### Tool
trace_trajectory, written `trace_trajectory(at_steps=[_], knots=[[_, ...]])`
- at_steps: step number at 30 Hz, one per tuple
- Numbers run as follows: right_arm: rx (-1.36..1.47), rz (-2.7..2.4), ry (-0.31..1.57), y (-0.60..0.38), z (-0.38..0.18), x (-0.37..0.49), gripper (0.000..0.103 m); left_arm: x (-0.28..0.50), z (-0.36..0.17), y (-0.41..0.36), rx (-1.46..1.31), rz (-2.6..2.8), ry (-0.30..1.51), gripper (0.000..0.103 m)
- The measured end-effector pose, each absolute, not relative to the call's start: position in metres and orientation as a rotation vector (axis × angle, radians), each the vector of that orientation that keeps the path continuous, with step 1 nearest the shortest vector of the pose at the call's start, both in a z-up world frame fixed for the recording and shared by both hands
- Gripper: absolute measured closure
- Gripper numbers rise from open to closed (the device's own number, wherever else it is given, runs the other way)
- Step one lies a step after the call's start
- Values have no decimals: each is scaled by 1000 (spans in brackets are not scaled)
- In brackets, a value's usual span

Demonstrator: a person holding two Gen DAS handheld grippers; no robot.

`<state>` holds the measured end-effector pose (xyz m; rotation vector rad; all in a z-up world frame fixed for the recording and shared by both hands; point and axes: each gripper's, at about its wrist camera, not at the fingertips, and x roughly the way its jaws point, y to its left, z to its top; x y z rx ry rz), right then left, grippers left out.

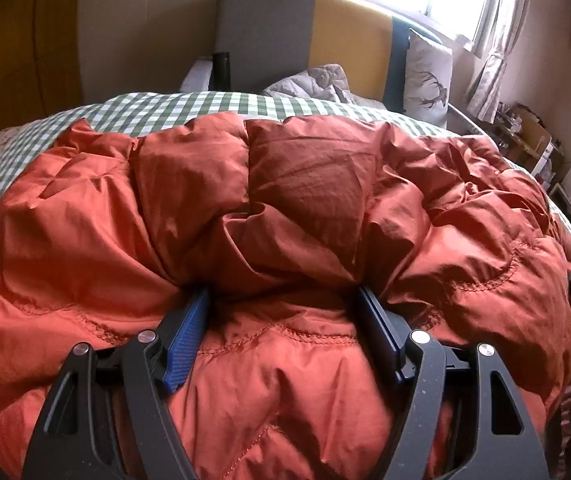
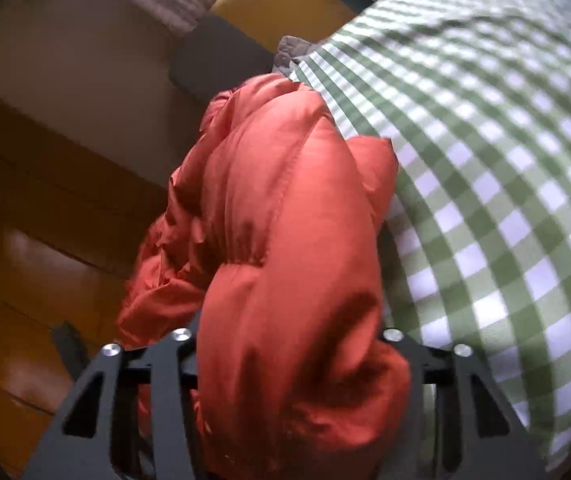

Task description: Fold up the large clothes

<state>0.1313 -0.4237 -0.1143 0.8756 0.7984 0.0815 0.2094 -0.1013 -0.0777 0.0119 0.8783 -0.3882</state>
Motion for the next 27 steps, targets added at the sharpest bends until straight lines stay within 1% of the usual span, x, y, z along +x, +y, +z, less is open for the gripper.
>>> trace_trajectory(at_steps=[1, 4, 5, 6, 8, 9, 10, 11, 13, 15, 16, 17, 19, 20, 21, 22, 25, 27], knots=[[866, 77, 809, -422, -115, 132, 56, 210, -76, -102, 14, -383, 881, 33], [857, 76, 815, -420, -116, 132, 56, 212, -65, -95, -69, -360, 884, 43], [859, 77, 815, -419, -117, 132, 55, 209, -59, -93, -89, -353, 871, 48], [867, 76, 819, -419, -119, 133, 51, 206, -54, -93, -97, -352, 855, 51], [883, 75, 820, -423, -123, 133, 43, 199, -45, -96, -100, -352, 827, 51], [891, 71, 822, -425, -127, 133, 36, 199, -44, -100, -100, -354, 823, 51], [910, 69, 824, -427, -132, 132, 31, 200, -44, -104, -94, -351, 825, 51], [924, 74, 816, -429, -133, 132, 30, 204, -47, -111, -75, -338, 833, 51], [937, 91, 799, -429, -134, 129, 21, 213, -55, -119, -61, -315, 863, 51], [930, 98, 791, -424, -134, 134, 12, 223, -69, -130, -19, -296, 890, 49], [918, 89, 787, -421, -132, 134, 10, 225, -73, -133, -1, -291, 884, 49], [906, 85, 788, -418, -132, 137, 13, 228, -78, -138, 14, -288, 889, 49], [923, 76, 786, -417, -132, 138, 30, 230, -83, -141, 30, -284, 891, 49], [942, 77, 784, -418, -132, 139, 34, 231, -84, -141, 27, -283, 892, 49], [949, 80, 784, -419, -130, 138, 44, 230, -84, -141, 26, -282, 894, 49], [945, 82, 782, -419, -127, 137, 52, 229, -85, -141, 28, -280, 894, 49], [897, 76, 771, -411, -104, 134, 62, 227, -84, -141, 31, -270, 880, 49], [859, 74, 752, -405, -87, 132, 64, 226, -85, -142, 38, -268, 877, 49]])
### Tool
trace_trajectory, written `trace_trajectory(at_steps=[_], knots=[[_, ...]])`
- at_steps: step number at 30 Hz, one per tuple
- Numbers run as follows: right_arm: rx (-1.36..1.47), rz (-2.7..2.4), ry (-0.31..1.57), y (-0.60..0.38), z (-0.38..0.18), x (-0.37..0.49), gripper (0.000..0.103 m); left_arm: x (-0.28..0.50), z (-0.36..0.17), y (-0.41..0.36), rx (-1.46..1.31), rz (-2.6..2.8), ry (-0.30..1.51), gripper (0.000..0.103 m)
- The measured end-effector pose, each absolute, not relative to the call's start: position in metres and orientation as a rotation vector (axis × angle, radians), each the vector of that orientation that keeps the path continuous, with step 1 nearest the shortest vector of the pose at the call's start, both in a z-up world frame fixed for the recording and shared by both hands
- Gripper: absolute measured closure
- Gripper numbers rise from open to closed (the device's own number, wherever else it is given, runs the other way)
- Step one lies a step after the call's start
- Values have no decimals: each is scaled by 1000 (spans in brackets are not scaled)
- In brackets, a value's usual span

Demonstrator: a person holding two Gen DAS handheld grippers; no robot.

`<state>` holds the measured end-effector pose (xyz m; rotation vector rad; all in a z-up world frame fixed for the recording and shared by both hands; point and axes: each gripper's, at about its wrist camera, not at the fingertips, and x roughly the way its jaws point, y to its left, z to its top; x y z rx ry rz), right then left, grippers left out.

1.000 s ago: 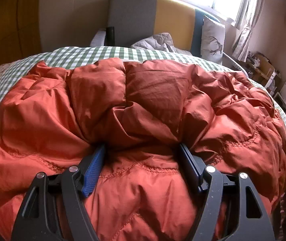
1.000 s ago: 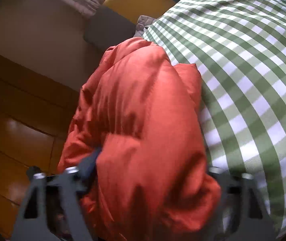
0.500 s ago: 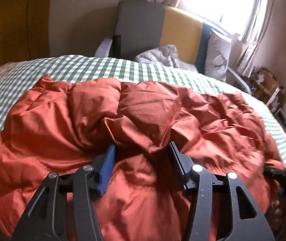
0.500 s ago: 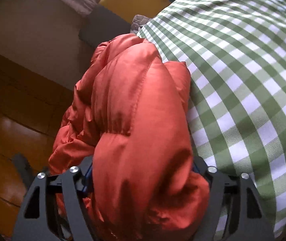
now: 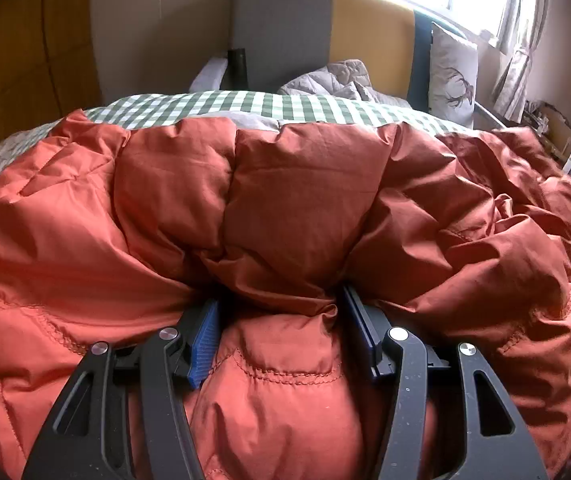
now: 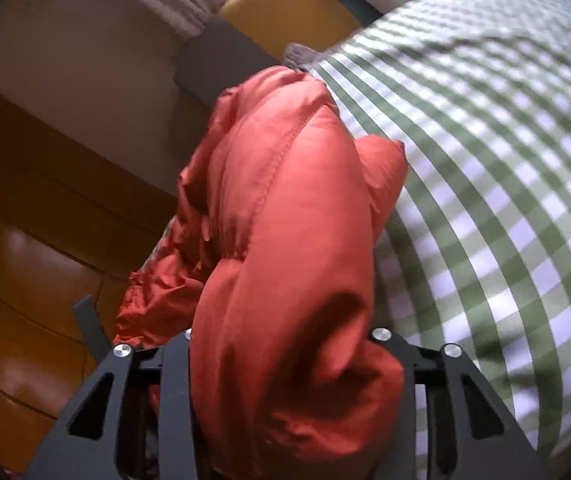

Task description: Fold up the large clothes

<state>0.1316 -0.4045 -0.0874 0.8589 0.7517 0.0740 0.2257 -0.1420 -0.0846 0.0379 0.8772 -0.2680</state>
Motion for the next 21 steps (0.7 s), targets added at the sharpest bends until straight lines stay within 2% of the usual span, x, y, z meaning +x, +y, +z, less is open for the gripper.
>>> trace_trajectory(at_steps=[9, 14, 17, 21], knots=[[681, 45, 732, -367, -33, 131, 68, 223, -73, -136, 29, -283, 868, 49], [636, -1, 755, -357, -22, 140, 68, 206, -38, -105, 2, -323, 793, 48], [614, -26, 761, -350, -17, 140, 69, 195, -21, -58, 10, -225, 722, 48], [581, -68, 786, -342, -11, 139, 69, 196, -24, 21, -4, 30, 695, 48]])
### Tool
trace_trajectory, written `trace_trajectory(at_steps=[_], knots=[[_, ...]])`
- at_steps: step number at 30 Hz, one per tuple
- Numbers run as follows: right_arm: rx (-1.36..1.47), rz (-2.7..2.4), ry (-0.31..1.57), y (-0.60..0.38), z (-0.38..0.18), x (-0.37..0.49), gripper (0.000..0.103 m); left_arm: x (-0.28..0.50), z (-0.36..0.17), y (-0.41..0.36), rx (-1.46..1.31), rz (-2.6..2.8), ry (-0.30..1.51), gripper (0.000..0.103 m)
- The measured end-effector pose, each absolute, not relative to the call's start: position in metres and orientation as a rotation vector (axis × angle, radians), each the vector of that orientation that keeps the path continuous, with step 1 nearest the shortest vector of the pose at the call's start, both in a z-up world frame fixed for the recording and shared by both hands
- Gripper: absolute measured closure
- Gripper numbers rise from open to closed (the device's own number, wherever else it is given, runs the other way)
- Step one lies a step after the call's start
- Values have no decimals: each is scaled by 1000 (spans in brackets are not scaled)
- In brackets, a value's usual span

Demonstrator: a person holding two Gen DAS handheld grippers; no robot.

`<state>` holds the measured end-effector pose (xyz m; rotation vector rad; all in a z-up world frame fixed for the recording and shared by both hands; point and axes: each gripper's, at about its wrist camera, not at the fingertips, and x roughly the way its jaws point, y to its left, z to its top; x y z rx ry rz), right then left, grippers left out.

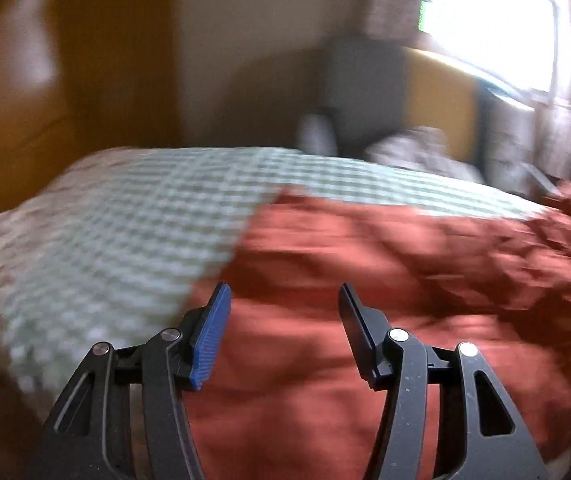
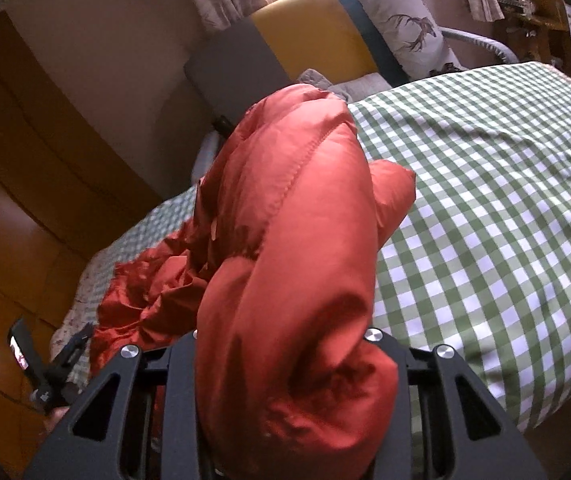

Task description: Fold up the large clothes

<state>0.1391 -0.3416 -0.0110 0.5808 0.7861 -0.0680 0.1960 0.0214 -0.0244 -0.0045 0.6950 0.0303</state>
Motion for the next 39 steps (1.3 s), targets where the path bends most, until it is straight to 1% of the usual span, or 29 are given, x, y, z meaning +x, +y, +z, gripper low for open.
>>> trace_trajectory(at_steps=[2, 4, 7, 9, 10, 11, 12, 15, 21, 25, 29, 35, 37, 39], knots=[[562, -82, 794, -338, -9, 142, 70, 202, -33, 55, -46, 103, 726, 48], [521, -89, 794, -329, -2, 143, 70, 213, -50, 72, -105, 74, 808, 40], [448, -88, 784, -314, 15, 146, 70, 222, -72, 76, -177, 4, 880, 41], [393, -76, 771, -299, 28, 148, 70, 223, -80, 70, -219, -69, 898, 58], [362, -70, 765, -290, 35, 149, 70, 223, -81, 67, -222, -81, 900, 61], [329, -62, 758, -277, 42, 150, 70, 225, -81, 63, -227, -103, 903, 68], [307, -57, 754, -271, 45, 155, 70, 225, -83, 62, -232, -121, 905, 71], [221, -20, 737, -236, 61, 165, 70, 228, -89, 60, -271, -167, 920, 74], [78, 160, 729, -149, 71, 195, 70, 232, -96, 57, -273, -217, 923, 78], [1, 325, 772, -79, 52, 219, 70, 236, -102, 62, -320, -243, 939, 79], [-42, 405, 838, -34, 21, 233, 69, 238, -107, 67, -362, -271, 953, 79], [-194, 418, 822, 9, -12, 229, 68, 237, -111, 75, -404, -285, 966, 79], [-278, 421, 796, 19, -20, 221, 61, 236, -112, 77, -405, -288, 971, 79], [-312, 421, 781, 22, -28, 215, 59, 237, -110, 88, -449, -299, 985, 79]])
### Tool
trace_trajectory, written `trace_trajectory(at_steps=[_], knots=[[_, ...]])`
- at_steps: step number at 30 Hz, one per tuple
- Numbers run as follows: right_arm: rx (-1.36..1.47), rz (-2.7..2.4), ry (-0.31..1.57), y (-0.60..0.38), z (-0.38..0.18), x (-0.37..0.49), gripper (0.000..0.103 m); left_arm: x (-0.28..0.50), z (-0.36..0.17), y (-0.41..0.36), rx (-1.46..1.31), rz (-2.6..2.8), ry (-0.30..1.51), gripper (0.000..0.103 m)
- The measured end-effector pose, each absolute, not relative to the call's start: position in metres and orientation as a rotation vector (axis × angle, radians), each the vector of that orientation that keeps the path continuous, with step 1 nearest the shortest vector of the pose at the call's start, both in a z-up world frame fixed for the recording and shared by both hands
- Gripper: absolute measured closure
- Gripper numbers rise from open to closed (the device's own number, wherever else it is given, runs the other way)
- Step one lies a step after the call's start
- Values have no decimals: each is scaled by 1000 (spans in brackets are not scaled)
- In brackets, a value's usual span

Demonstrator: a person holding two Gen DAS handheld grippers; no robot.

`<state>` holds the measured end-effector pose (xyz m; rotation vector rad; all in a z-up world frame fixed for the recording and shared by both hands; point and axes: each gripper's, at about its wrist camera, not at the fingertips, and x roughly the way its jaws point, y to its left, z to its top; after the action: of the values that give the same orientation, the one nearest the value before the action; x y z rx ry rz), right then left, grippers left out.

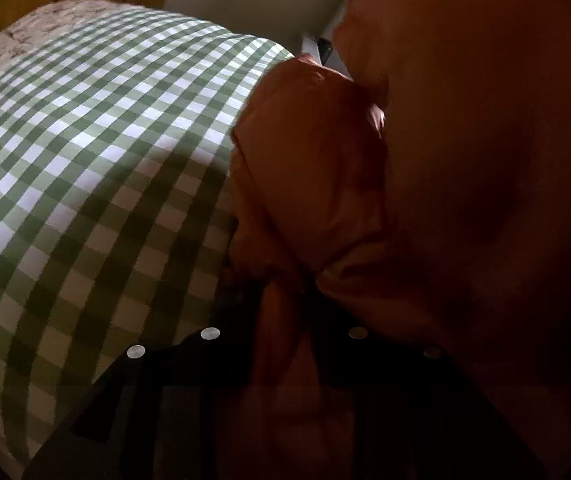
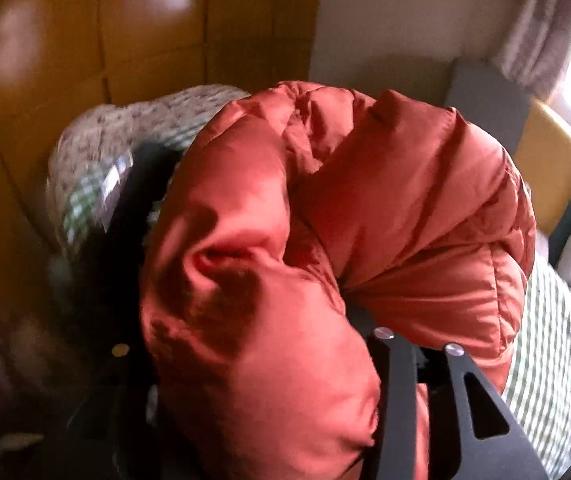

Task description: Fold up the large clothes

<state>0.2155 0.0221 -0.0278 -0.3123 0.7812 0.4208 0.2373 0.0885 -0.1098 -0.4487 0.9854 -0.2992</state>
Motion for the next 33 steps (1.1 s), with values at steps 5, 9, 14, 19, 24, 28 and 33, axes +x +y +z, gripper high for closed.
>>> trace_trajectory(at_steps=[5, 9, 14, 19, 24, 28, 33], knots=[[-405, 445, 702, 23, -35, 196, 31, 217, -70, 155, -574, -272, 879, 79], [-485, 437, 631, 34, -43, 183, 21, 195, -1, 186, -602, -399, 705, 79], [-558, 414, 571, 43, -50, 169, 13, 199, 66, 129, -391, -641, 681, 37], [-612, 397, 526, 43, -51, 158, 11, 233, 51, 54, -197, -679, 880, 32], [-584, 447, 509, 29, -36, 147, 11, 253, 32, 36, -177, -663, 981, 89], [-335, 656, 579, -25, -1, 136, 11, 239, 47, 38, -173, -647, 937, 93], [40, 675, 628, -105, 30, 160, 15, 219, 53, 55, -185, -596, 913, 94]])
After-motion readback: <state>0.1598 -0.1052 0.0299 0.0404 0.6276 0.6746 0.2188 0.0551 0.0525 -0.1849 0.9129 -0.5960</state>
